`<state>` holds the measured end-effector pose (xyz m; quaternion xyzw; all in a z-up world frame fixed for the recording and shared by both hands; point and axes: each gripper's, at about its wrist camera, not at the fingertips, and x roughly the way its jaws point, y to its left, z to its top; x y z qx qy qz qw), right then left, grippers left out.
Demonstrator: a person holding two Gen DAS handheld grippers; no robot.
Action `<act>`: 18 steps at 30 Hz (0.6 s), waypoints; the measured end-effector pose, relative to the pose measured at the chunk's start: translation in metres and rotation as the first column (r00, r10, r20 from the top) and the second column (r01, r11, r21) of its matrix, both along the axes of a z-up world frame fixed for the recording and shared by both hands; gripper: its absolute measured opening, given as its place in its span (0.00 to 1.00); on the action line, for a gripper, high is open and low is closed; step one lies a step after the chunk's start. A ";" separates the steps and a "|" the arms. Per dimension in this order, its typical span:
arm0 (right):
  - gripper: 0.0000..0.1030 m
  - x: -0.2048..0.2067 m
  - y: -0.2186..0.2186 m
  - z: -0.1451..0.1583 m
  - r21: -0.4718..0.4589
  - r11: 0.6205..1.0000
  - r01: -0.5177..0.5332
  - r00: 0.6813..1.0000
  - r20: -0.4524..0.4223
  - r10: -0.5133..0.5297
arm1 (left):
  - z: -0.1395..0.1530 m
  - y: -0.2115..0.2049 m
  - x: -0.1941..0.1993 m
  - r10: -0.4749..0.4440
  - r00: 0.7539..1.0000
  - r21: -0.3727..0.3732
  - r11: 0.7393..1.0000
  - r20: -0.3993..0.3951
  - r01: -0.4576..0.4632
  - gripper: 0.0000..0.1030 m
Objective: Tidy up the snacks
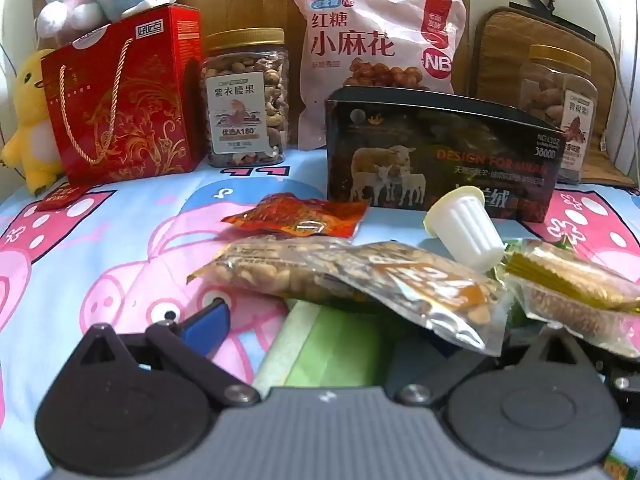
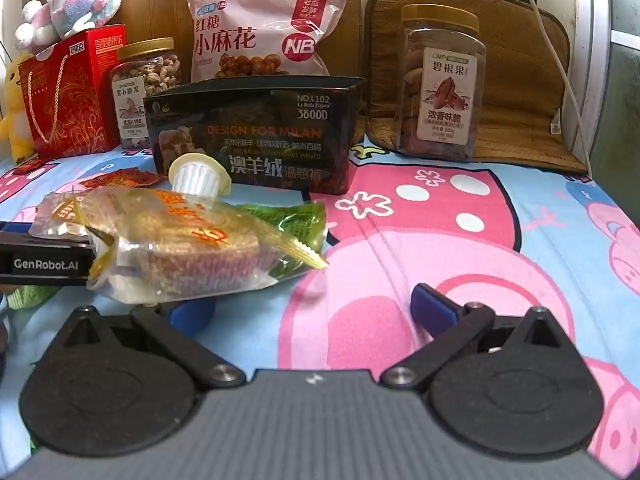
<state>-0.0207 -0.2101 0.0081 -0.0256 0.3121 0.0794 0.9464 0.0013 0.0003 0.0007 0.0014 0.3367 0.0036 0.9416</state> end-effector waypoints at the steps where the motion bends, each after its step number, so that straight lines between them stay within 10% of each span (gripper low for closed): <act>1: 1.00 0.000 0.000 0.000 0.000 1.000 0.000 1.000 0.000 0.000 | 0.000 0.000 0.001 0.005 1.000 0.001 1.000 -0.002 -0.005 1.00; 11: 1.00 0.006 -0.009 0.009 -0.007 0.999 -0.044 0.999 -0.025 0.044 | 0.007 -0.002 0.007 0.054 0.996 0.016 0.998 -0.069 -0.053 1.00; 18: 1.00 -0.081 -0.046 0.021 0.189 0.980 0.057 0.996 0.052 -0.068 | 0.029 0.001 -0.067 -0.003 0.998 0.003 1.000 0.061 0.003 1.00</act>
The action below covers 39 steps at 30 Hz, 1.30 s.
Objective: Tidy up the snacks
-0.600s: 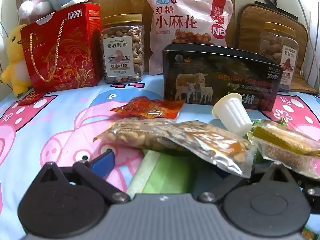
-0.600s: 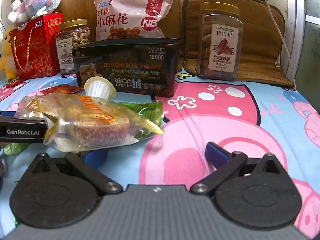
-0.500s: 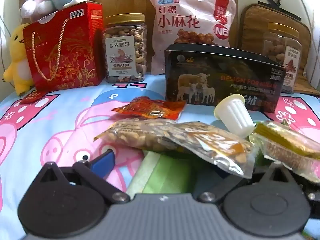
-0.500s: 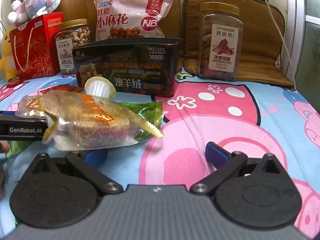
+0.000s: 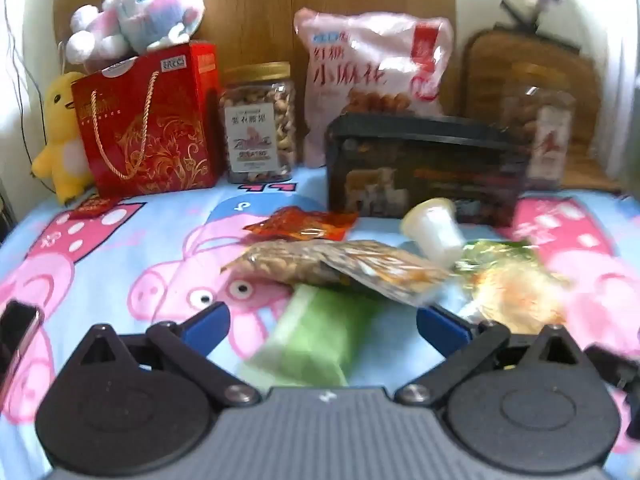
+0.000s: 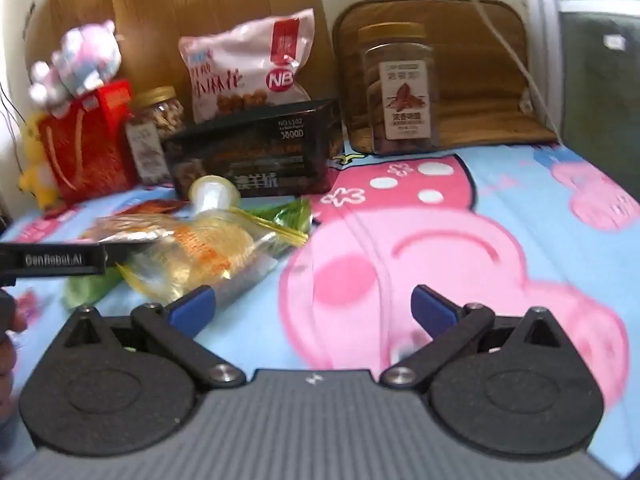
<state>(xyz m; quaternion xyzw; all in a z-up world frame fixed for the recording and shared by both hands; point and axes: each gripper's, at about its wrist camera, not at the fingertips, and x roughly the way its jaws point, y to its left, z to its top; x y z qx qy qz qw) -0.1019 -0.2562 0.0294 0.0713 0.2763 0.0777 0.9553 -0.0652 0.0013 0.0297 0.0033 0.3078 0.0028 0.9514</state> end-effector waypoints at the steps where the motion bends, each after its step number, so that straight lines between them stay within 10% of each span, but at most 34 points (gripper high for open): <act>1: 1.00 -0.004 0.006 -0.001 0.003 1.000 0.002 1.000 -0.003 -0.002 | 0.003 0.002 -0.010 -0.005 1.000 -0.017 1.000 0.017 0.006 1.00; 19: 1.00 -0.038 0.017 -0.014 -0.048 0.994 -0.094 0.992 -0.085 0.090 | -0.020 -0.011 -0.068 0.021 0.979 -0.012 1.000 -0.201 -0.024 1.00; 39: 1.00 -0.050 0.017 -0.020 -0.056 0.994 -0.098 0.995 -0.026 0.097 | -0.017 -0.017 -0.070 0.036 0.970 -0.013 0.999 -0.239 -0.040 1.00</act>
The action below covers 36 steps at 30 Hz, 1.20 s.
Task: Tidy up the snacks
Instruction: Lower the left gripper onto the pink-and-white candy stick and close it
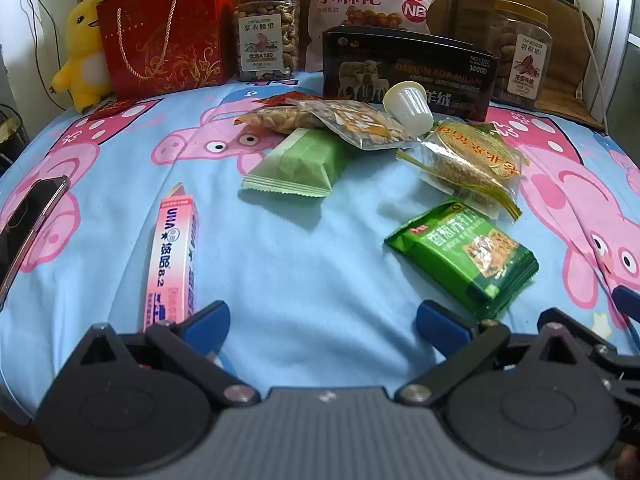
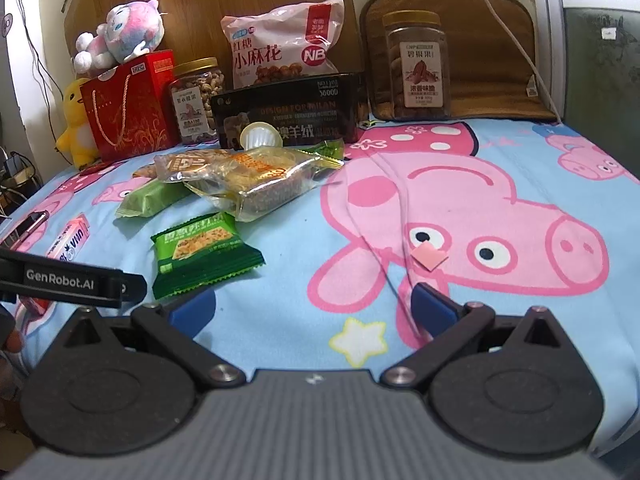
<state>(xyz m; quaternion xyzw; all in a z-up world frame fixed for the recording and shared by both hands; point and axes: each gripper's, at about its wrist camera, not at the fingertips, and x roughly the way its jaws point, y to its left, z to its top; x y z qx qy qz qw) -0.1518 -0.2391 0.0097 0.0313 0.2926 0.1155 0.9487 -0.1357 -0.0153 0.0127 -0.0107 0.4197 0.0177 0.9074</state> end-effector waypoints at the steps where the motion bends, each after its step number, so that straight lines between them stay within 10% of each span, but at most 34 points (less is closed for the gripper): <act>1: 1.00 0.000 0.000 0.000 -0.001 1.000 -0.002 1.000 -0.001 0.002 | 0.000 0.000 0.000 -0.001 1.000 0.001 1.000 -0.002 0.001 1.00; 20: 1.00 -0.005 -0.004 0.003 0.058 0.996 -0.063 0.998 0.008 0.063 | 0.000 -0.002 -0.007 -0.026 1.000 0.001 1.000 0.015 0.026 1.00; 29: 0.95 -0.009 0.008 0.008 0.041 0.993 -0.112 0.993 0.049 0.110 | 0.012 0.017 -0.036 -0.122 0.968 -0.002 0.992 0.221 0.125 1.00; 36: 0.86 -0.011 0.019 0.011 0.032 0.987 -0.156 0.985 0.079 0.153 | 0.008 0.030 -0.042 -0.201 0.952 -0.120 0.965 0.233 0.233 1.00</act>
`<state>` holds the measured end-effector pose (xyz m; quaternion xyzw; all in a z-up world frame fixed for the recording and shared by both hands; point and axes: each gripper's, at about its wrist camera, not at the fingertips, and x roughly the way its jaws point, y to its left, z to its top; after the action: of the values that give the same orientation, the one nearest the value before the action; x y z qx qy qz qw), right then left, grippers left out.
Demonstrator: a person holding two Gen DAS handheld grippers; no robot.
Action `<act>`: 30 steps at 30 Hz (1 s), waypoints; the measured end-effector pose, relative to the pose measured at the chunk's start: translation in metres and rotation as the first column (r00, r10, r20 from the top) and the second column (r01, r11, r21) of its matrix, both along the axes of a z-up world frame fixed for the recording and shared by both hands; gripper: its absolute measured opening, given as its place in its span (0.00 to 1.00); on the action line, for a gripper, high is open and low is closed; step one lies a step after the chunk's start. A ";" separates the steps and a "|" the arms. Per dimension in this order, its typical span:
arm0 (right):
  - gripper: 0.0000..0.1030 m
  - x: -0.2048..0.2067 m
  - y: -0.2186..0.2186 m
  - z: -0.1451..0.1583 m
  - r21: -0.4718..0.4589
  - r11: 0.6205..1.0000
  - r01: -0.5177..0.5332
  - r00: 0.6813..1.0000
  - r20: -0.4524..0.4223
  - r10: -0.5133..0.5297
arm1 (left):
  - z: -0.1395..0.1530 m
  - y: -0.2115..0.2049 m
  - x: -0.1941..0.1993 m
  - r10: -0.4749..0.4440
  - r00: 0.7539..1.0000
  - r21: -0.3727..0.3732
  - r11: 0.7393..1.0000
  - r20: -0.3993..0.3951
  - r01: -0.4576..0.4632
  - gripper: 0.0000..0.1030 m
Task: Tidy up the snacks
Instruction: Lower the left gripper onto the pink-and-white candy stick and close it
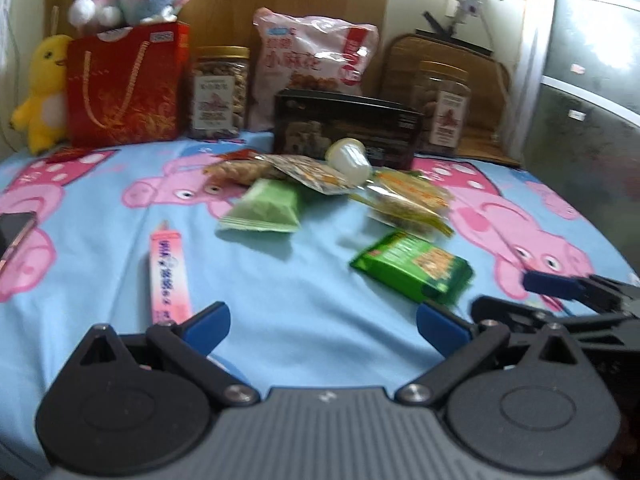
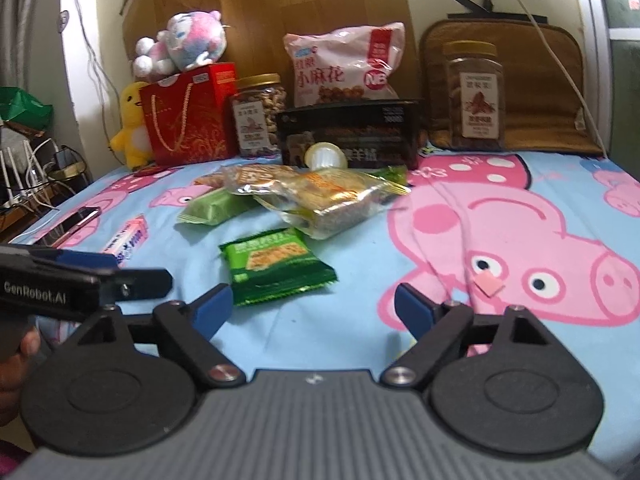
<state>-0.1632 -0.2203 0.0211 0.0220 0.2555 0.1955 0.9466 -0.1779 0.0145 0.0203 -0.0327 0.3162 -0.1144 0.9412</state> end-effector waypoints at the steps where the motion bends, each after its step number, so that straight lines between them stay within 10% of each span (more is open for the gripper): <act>1: 0.86 0.000 0.001 0.000 -0.001 1.000 -0.001 1.000 0.001 0.001 | 0.000 0.000 0.000 -0.012 1.000 -0.006 1.000 0.003 0.012 1.00; 10: 0.85 -0.001 0.001 0.002 -0.003 1.000 0.008 1.000 0.020 -0.008 | 0.018 0.026 -0.016 -0.034 0.992 -0.013 0.999 0.125 0.036 1.00; 16: 0.85 0.004 0.009 0.001 -0.016 1.000 -0.016 1.000 0.021 0.016 | 0.013 0.079 0.000 0.109 0.994 -0.127 0.986 -0.001 -0.108 0.98; 22: 0.76 0.000 0.013 0.006 -0.040 0.999 -0.012 0.998 0.068 0.014 | -0.002 0.076 0.029 0.016 0.992 -0.242 0.969 -0.127 -0.047 0.85; 30: 0.72 -0.010 0.029 0.016 -0.090 0.989 -0.113 0.973 0.193 0.129 | 0.018 0.058 0.039 -0.097 0.995 -0.257 0.963 -0.025 0.087 0.93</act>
<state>-0.1734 -0.1916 0.0371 -0.0504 0.1682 0.2440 0.9537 -0.1388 0.0723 0.0381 -0.1410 0.3175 -0.1971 0.9168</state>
